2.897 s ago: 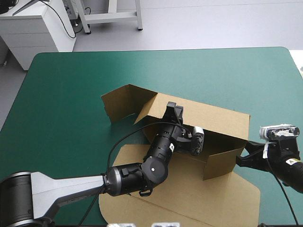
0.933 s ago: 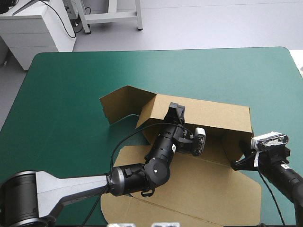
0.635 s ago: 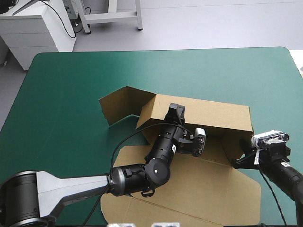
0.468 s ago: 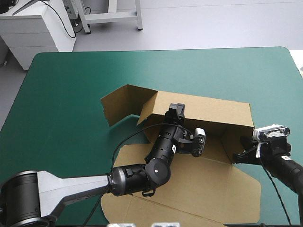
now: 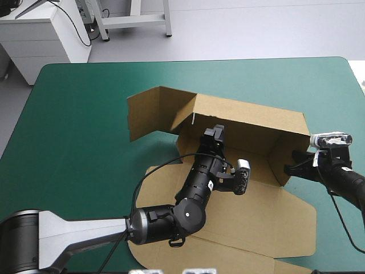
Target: Fold the box
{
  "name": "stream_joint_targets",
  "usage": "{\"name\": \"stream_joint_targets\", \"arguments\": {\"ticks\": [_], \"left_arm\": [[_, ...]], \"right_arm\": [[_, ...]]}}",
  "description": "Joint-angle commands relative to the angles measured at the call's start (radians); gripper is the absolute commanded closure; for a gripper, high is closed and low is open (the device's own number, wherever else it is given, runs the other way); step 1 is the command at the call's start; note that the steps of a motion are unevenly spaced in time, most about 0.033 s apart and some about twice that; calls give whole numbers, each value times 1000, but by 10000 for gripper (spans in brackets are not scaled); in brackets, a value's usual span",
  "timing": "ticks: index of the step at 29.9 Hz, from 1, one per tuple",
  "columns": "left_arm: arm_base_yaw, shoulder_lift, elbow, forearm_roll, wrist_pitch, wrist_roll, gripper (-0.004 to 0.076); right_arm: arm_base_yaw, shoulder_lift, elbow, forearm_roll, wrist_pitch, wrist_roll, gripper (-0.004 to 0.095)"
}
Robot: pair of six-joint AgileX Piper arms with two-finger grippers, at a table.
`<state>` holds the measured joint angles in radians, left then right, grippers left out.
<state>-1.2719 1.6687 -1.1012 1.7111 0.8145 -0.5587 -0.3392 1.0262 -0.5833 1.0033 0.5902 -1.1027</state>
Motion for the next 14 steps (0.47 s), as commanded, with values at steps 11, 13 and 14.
{"name": "stream_joint_targets", "arguments": {"ticks": [11,13,14], "left_arm": [[-43,-225,-35,37,115,-85,722],[-41,-253,-55,37,114,-86,722],[-39,-265,-69,35,112,-86,722]], "right_arm": [[9,44,-141,-83,12,82,907],[32,44,-172,-171,12,162,907],[48,44,-189,-214,12,204,907]]}}
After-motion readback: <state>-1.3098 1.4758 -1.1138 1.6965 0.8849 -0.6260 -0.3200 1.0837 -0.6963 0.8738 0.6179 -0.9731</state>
